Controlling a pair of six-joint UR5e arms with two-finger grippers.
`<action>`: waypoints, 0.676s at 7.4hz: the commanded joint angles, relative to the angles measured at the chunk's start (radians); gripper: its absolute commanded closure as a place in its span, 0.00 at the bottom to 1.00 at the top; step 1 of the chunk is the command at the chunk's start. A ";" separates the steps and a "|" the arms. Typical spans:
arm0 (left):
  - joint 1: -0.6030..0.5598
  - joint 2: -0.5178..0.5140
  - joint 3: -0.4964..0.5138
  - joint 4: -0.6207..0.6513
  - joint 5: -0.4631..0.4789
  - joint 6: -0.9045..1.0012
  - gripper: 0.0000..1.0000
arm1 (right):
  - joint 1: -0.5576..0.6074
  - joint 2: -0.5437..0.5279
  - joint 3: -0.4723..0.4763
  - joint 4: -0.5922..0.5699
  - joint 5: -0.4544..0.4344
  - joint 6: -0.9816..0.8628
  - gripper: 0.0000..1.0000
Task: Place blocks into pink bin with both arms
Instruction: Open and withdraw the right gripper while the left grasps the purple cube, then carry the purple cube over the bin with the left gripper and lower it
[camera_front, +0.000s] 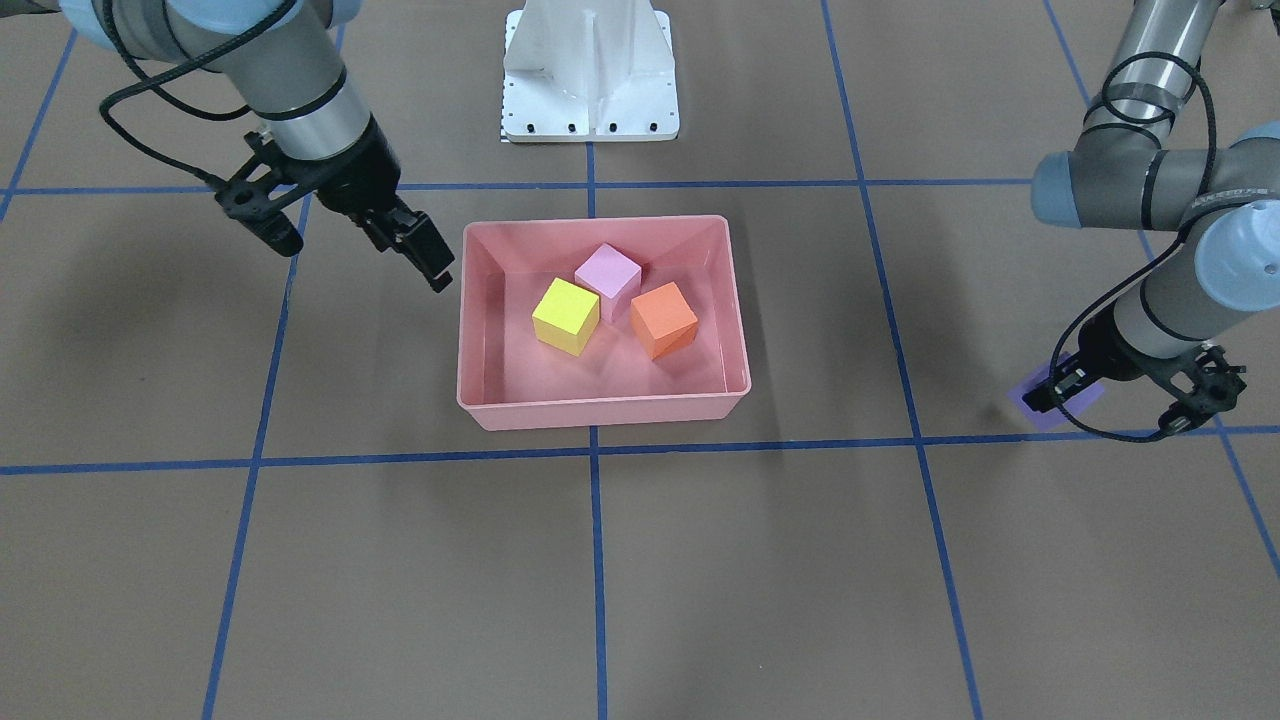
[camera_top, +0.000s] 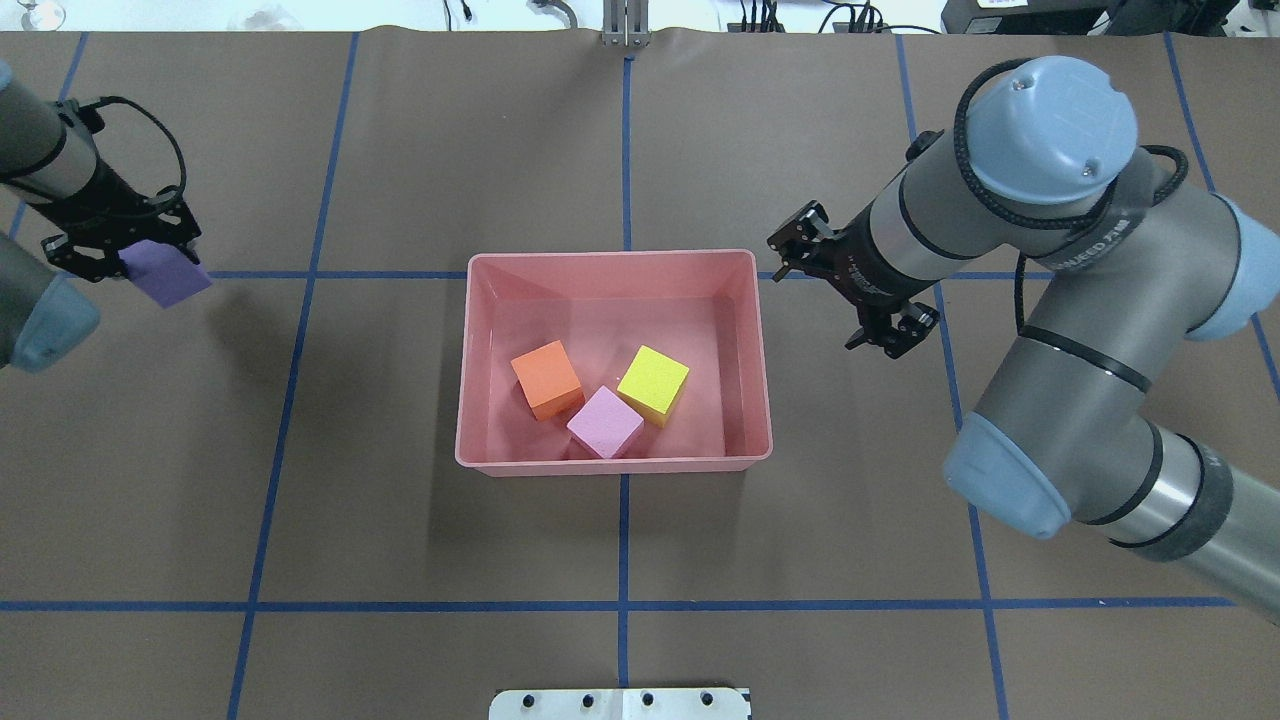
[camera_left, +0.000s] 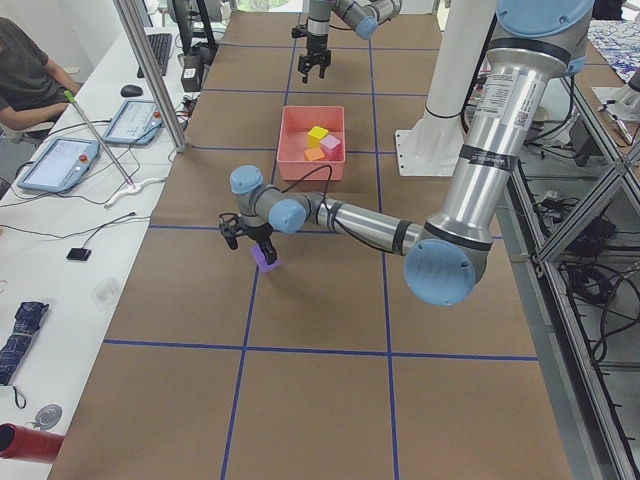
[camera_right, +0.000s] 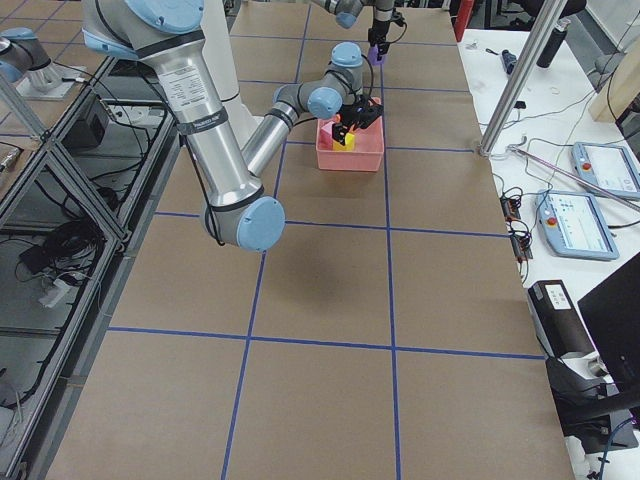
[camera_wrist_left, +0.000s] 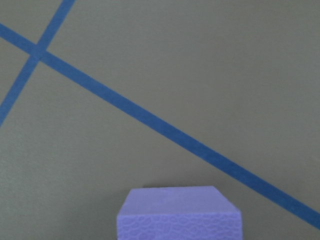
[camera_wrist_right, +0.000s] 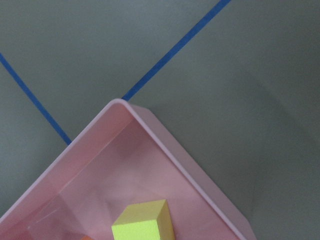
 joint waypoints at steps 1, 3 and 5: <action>0.074 -0.177 -0.165 0.167 -0.039 -0.272 1.00 | 0.087 -0.114 0.001 0.005 0.012 -0.245 0.01; 0.269 -0.369 -0.195 0.172 0.010 -0.510 1.00 | 0.109 -0.145 -0.026 0.006 0.021 -0.311 0.01; 0.418 -0.526 -0.058 0.167 0.168 -0.552 1.00 | 0.110 -0.146 -0.052 0.011 0.029 -0.311 0.01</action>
